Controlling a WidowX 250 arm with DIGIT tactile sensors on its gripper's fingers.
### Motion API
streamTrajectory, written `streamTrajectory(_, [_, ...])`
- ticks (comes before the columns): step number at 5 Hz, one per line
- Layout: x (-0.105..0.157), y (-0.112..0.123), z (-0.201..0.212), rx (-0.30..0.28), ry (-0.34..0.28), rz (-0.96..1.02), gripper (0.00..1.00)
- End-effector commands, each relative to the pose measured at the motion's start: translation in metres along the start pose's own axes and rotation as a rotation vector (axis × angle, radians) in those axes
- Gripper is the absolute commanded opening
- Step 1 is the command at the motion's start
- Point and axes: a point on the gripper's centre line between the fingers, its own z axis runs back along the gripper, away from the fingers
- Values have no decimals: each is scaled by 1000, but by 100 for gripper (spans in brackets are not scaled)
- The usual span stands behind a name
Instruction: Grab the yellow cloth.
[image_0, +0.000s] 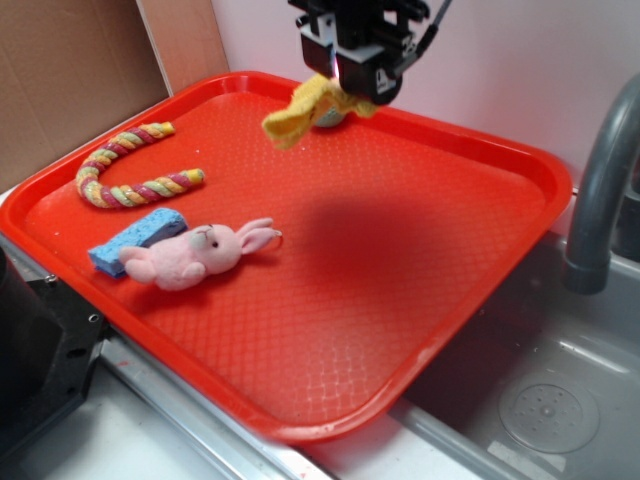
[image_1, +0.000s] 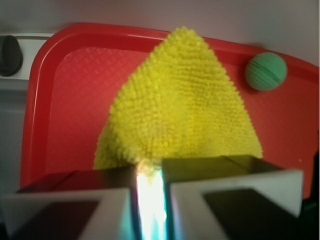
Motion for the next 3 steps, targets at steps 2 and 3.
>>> streamTrajectory(2, [-42, 47, 64, 6, -116, 454, 0])
streamTrajectory(3, [-48, 59, 69, 14, -156, 474, 0])
